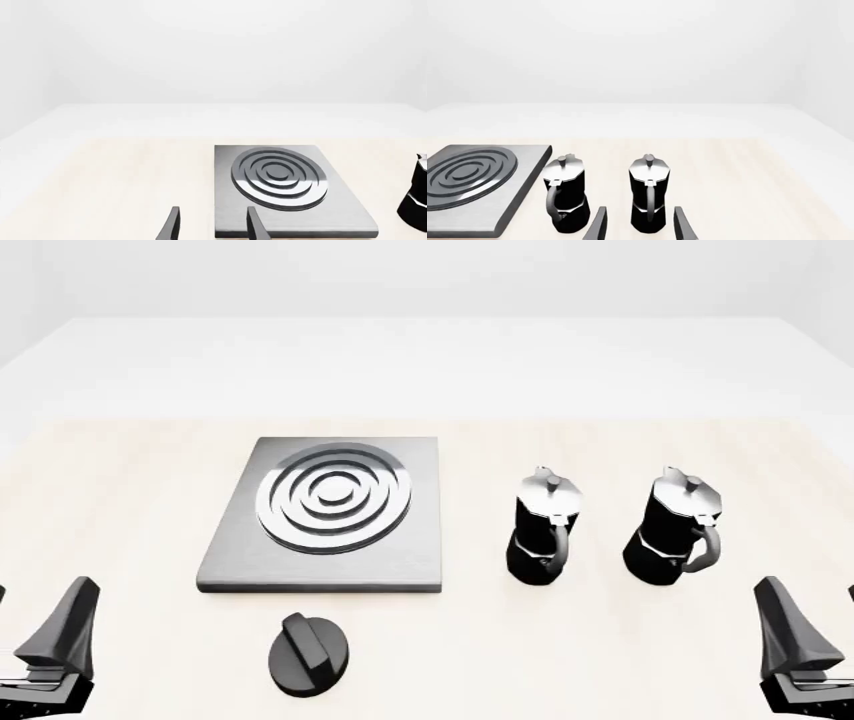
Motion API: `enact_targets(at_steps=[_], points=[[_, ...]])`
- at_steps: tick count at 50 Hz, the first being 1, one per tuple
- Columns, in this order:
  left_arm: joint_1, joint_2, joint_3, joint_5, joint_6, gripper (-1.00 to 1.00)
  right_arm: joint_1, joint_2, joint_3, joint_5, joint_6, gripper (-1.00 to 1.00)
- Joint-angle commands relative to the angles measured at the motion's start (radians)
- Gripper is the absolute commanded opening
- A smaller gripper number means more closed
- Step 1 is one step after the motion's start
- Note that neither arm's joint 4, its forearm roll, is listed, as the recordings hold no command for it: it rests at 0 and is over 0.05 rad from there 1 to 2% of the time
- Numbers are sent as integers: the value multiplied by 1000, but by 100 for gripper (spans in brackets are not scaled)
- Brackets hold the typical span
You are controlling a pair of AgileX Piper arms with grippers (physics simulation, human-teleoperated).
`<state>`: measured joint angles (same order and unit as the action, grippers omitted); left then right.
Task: Turn off the stove.
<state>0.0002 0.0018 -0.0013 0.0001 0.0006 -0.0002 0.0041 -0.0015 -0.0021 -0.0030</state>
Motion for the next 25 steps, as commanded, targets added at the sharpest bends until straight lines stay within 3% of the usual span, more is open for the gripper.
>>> enact_targets(at_steps=[1,17,25], points=[[1,4,-2,3,5,100,7,7,-3,-3,1,100],[3,20,-1,-10,13,100,9,1,-3,3,-6,100],[15,144,-6,-79,-28,100,16,-2,-2,6,-14,100]])
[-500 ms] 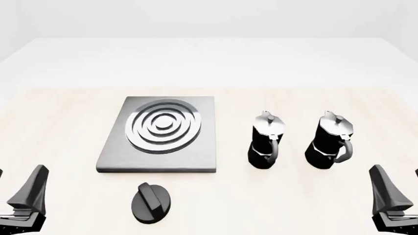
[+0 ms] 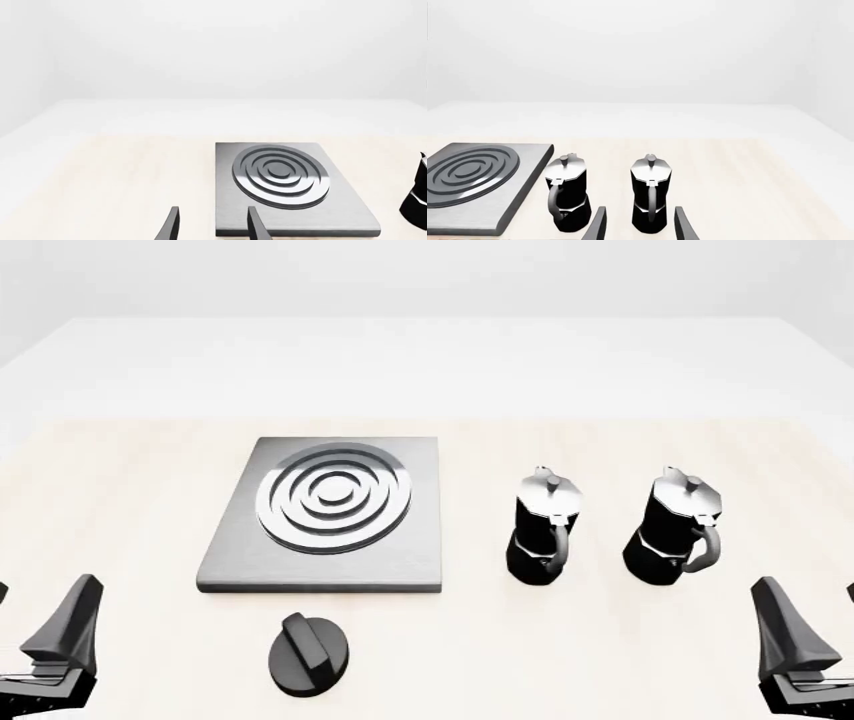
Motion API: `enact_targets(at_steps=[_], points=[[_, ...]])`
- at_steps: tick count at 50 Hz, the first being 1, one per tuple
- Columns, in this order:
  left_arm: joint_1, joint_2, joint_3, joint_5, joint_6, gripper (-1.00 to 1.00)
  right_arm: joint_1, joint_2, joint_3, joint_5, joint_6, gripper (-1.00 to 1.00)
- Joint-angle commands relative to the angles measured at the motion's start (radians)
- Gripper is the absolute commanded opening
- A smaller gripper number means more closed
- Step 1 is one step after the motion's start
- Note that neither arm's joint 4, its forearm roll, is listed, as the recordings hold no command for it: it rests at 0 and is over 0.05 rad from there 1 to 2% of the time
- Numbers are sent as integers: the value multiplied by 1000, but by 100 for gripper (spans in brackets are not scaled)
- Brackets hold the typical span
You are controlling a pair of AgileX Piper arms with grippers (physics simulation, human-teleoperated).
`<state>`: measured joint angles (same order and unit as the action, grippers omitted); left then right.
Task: Turn off the stove.
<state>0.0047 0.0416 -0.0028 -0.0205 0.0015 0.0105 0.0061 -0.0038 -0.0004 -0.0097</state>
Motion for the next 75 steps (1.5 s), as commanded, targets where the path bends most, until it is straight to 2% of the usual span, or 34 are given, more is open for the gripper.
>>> enact_targets(at_steps=[1,4,9,15,16,18,22,27,30,32,37,38,40,45,47,52,54,55,56,58,65,66,70,72,75], points=[[18,114,-12,-56,-46,100,4,-4,0,4,-6,100],[22,137,-32,-46,-84,100,4,-3,0,3,-7,100],[4,117,-85,38,-79,100,6,-3,0,3,-8,100],[-38,155,-148,100,-82,100,8,-2,-1,1,-6,100],[-49,170,-181,135,-65,100,5,-1,-1,0,-5,100],[-58,173,-206,159,-83,100,4,-1,-1,0,-5,100],[-76,234,-266,182,-70,100,5,1,-1,-3,-4,100],[-119,323,-320,220,-105,100,8,4,-1,-5,-3,100],[-144,387,-363,254,-82,100,10,4,0,-5,-3,100],[-164,408,-384,271,-127,100,10,4,0,-5,-2,100],[-209,499,-439,316,-129,100,11,4,0,-5,-3,100],[-230,509,-445,321,-160,100,11,4,0,-6,-3,100],[-251,559,-466,339,-149,100,11,5,0,-6,-3,100],[-318,607,-512,390,-224,100,10,5,0,-6,-2,100],[-336,629,-531,410,-218,100,12,4,0,-5,-1,100],[-381,661,-532,426,-289,100,12,4,0,-3,1,100],[-382,687,-540,441,-279,100,11,4,0,-3,1,100],[-409,714,-523,438,-347,100,9,3,0,-3,2,100],[-409,714,-522,437,-347,100,9,3,0,-3,2,100],[-449,727,-503,432,-416,100,9,2,-1,-2,4,100],[-476,742,-502,434,-427,100,10,3,0,-2,6,100],[-506,750,-490,427,-470,100,12,2,-1,-1,8,100],[-506,771,-485,407,-464,100,12,1,-1,0,9,100],[-523,789,-459,379,-511,100,14,1,-1,0,8,100],[-537,808,-455,365,-517,100,16,0,-1,1,8,100]])
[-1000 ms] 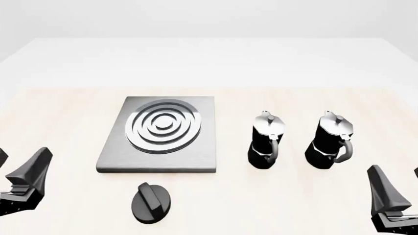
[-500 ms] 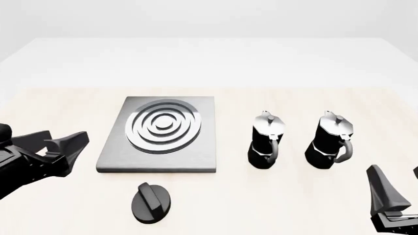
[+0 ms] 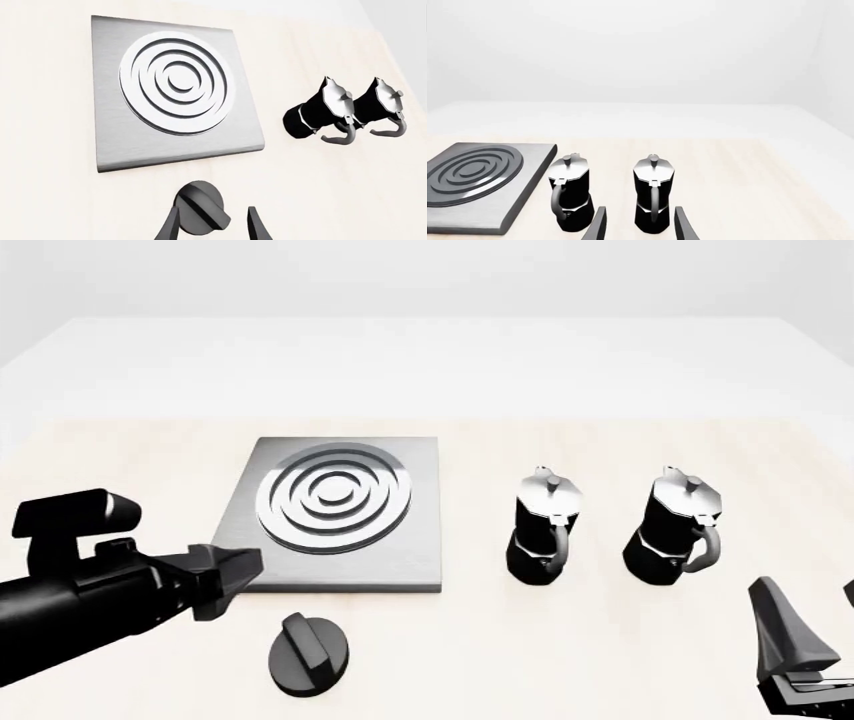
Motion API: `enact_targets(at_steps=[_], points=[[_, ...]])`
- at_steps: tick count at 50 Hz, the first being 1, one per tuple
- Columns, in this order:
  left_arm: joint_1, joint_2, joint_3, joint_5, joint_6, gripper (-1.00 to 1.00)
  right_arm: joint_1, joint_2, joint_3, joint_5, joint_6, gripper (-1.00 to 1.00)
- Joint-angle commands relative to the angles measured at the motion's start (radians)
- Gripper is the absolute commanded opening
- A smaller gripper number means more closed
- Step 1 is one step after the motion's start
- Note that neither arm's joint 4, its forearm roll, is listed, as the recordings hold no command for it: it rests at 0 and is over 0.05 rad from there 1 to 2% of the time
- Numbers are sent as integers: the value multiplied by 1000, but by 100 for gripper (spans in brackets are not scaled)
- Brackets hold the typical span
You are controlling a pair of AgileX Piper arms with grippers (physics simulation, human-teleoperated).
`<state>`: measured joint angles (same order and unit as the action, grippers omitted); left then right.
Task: Turn off the stove.
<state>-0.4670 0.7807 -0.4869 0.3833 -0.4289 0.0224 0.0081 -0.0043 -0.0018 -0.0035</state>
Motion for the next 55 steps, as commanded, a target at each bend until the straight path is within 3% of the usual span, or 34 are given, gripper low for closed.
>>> enact_targets(at_steps=[1,20,33,44,55], points=[[-73,72,37,-47,-107,100,5,-1,0,2,2,100],[-131,210,134,-260,-228,100,17,-1,0,4,6,100],[-128,345,170,-398,-233,100,20,-1,0,4,12,100],[-75,440,155,-452,-180,100,22,3,1,1,14,100],[-80,526,182,-546,-195,100,23,5,2,-2,15,100]])
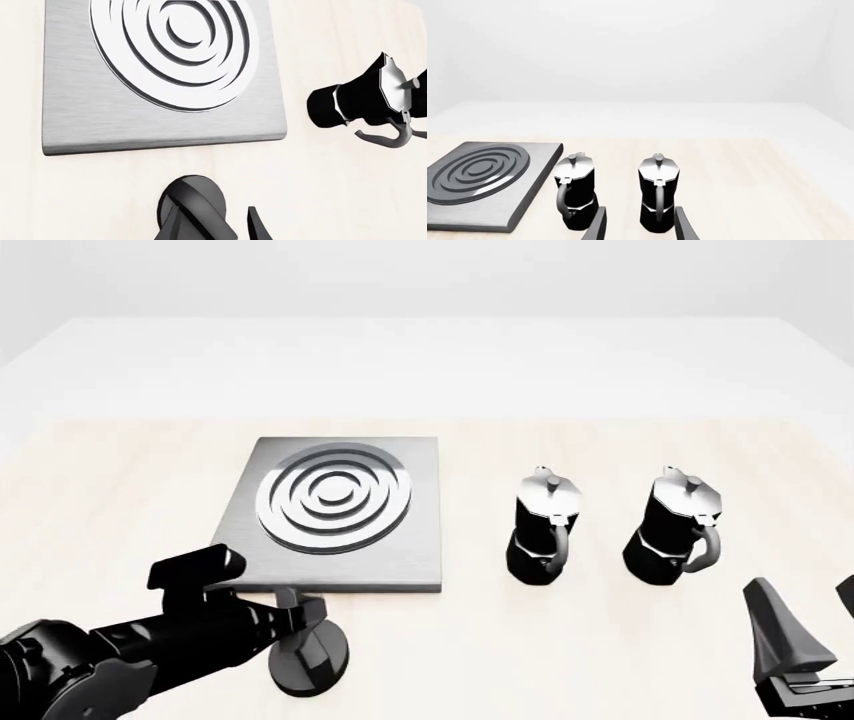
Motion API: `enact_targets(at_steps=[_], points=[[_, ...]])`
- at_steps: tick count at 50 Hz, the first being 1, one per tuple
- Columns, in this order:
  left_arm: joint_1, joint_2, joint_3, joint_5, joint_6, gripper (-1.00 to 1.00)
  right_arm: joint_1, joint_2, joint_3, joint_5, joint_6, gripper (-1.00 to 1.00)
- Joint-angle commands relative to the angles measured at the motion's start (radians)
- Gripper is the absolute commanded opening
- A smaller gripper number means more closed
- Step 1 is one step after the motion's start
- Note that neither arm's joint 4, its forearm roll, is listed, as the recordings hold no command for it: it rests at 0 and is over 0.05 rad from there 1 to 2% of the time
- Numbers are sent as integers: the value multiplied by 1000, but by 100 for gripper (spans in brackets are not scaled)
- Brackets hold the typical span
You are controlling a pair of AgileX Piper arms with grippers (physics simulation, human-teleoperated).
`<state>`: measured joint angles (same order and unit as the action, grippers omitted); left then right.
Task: Turn off the stove.
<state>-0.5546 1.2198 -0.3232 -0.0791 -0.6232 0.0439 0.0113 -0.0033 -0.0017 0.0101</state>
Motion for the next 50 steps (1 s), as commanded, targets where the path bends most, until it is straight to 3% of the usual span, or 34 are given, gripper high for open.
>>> enact_targets(at_steps=[1,25,50], points=[[7,87,18,-84,0,100,1,2,1,-2,1,100],[-30,193,46,-211,-69,100,3,4,1,-3,4,100],[-51,220,-42,-167,-47,100,-2,8,1,-7,7,100]])
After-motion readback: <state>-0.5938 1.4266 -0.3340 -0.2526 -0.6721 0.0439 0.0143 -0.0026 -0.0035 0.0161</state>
